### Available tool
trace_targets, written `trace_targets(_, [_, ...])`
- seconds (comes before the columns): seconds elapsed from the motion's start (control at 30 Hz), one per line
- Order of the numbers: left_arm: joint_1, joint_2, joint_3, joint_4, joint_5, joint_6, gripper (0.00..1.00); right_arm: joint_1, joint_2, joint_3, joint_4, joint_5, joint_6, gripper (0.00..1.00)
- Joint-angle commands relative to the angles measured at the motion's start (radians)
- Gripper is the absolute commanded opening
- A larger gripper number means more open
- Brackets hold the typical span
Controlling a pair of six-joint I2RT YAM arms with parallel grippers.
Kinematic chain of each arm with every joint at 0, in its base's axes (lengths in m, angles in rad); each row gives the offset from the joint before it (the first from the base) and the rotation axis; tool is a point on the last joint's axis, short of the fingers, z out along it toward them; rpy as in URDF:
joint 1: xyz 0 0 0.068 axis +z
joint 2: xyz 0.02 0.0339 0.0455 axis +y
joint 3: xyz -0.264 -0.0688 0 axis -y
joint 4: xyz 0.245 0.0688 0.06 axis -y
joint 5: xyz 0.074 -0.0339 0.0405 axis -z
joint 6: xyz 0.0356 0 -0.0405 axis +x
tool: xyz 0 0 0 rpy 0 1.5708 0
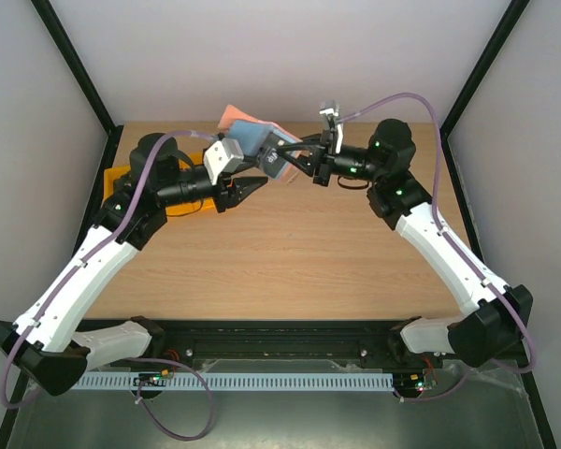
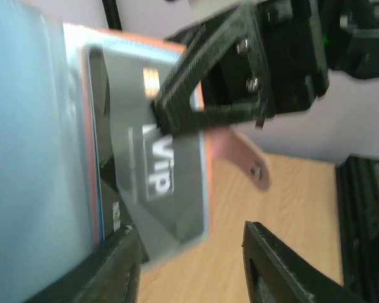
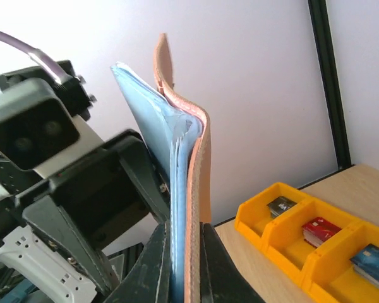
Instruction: Take the credit cards out of the card holder
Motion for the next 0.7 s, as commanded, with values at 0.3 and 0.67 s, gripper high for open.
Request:
trace_targets(0.3, [0.160, -0.034, 0.031, -0.109, 0.125, 0.027, 0.98, -0.003, -0.033, 0.111, -0.144, -0.297, -0.131, 0.02])
trace_targets(0.67, [0.132, 0.001, 0.037, -0.028, 0.323, -0.076, 0.72, 0.044, -0.017, 0.110, -0.124, -0.299, -0.116, 0.02])
